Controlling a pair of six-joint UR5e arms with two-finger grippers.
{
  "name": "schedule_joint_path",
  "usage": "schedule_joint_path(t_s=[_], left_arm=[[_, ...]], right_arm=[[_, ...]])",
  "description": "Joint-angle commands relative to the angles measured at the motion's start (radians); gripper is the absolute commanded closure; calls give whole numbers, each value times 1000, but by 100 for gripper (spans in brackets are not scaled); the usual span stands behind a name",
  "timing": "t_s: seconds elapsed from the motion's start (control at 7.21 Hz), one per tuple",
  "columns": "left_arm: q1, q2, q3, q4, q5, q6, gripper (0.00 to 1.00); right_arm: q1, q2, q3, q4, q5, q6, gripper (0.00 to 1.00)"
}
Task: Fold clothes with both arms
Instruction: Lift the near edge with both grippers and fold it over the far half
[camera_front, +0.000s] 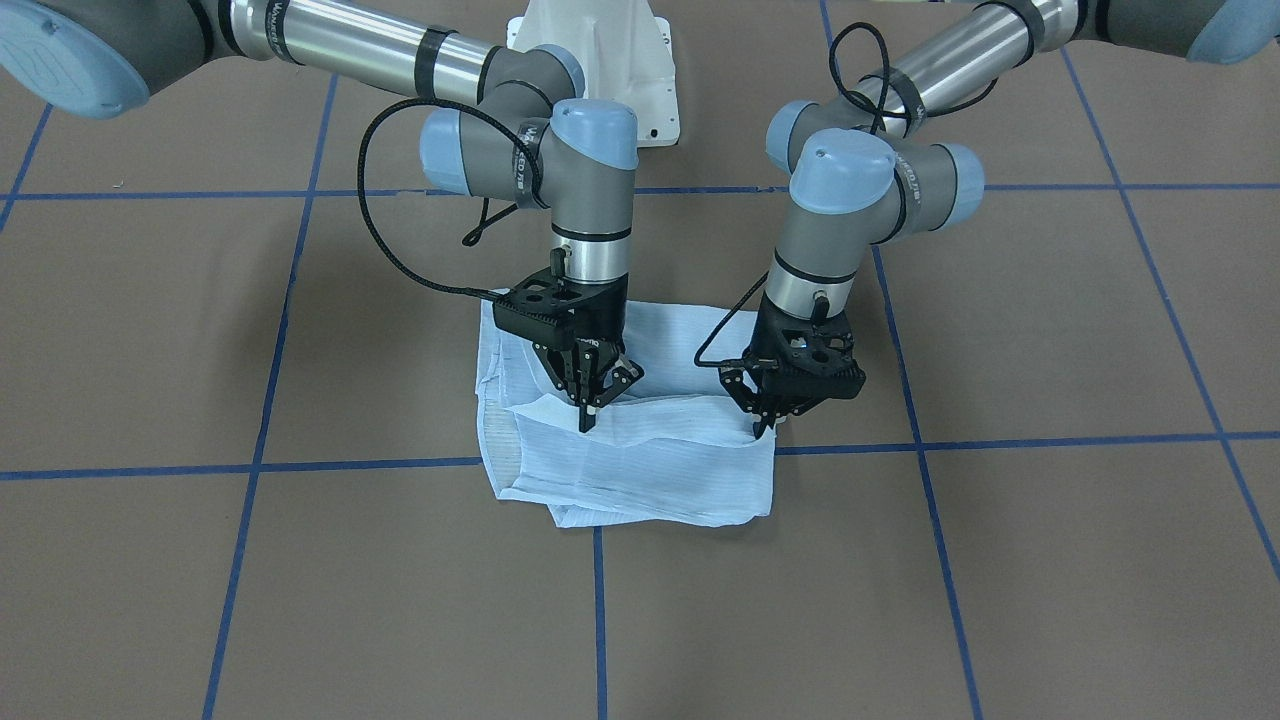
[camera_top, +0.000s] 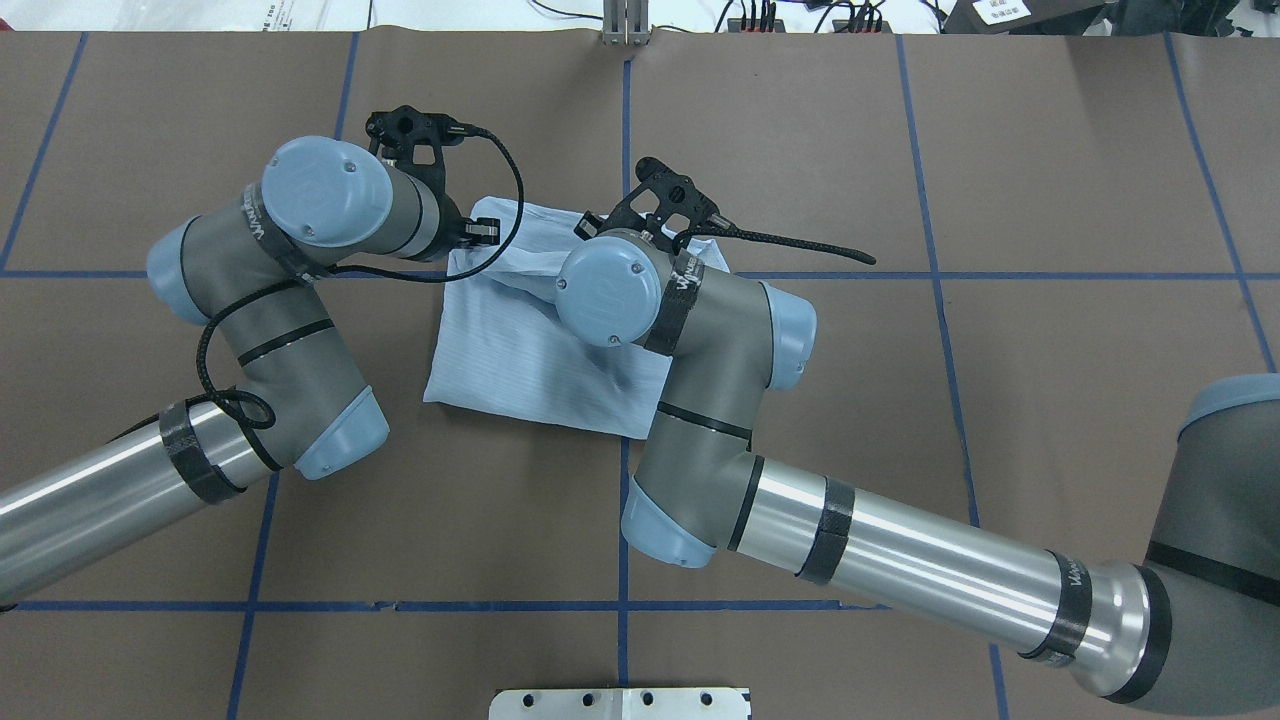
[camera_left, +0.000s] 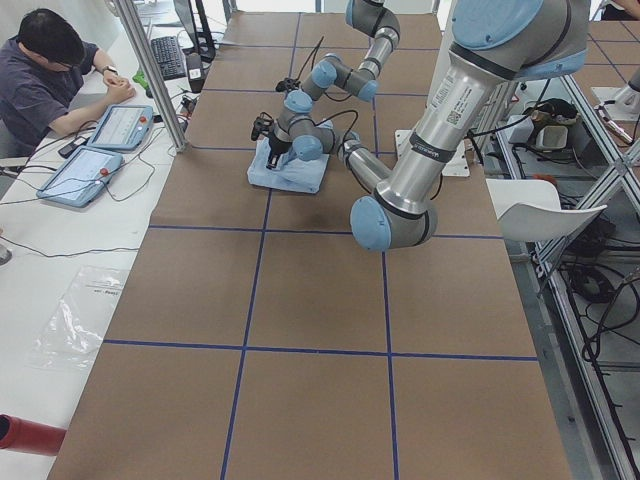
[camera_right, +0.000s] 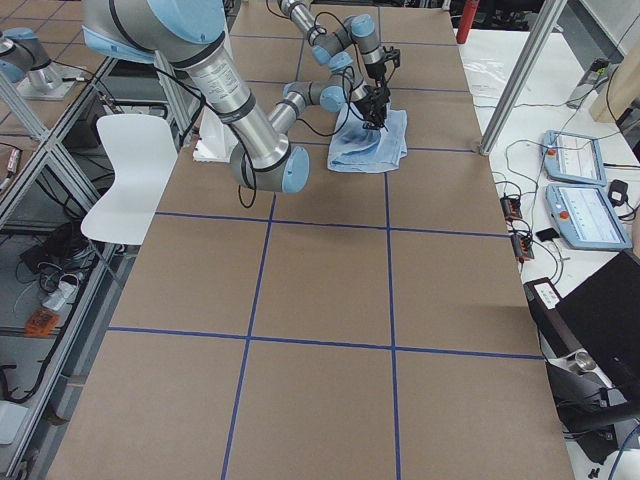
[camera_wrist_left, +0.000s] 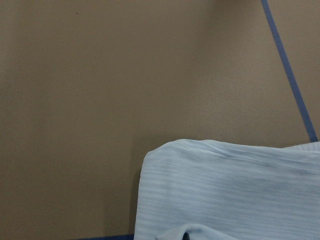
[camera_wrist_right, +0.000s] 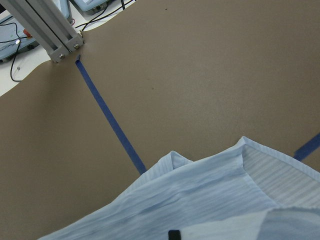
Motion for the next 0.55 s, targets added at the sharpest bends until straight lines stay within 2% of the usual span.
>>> schedule_joint_path(t_s=[0.0, 0.14, 0.42], left_arm=[[-8, -24, 28, -3, 0, 6, 100], [-9, -27, 31, -3, 0, 17, 1], [-35, -24, 26, -37, -9, 95, 0]], right_arm=[[14, -3, -17, 1, 2, -12, 100], [24, -3, -24, 1, 2, -126, 1], [72, 0, -20, 1, 65, -163, 0]])
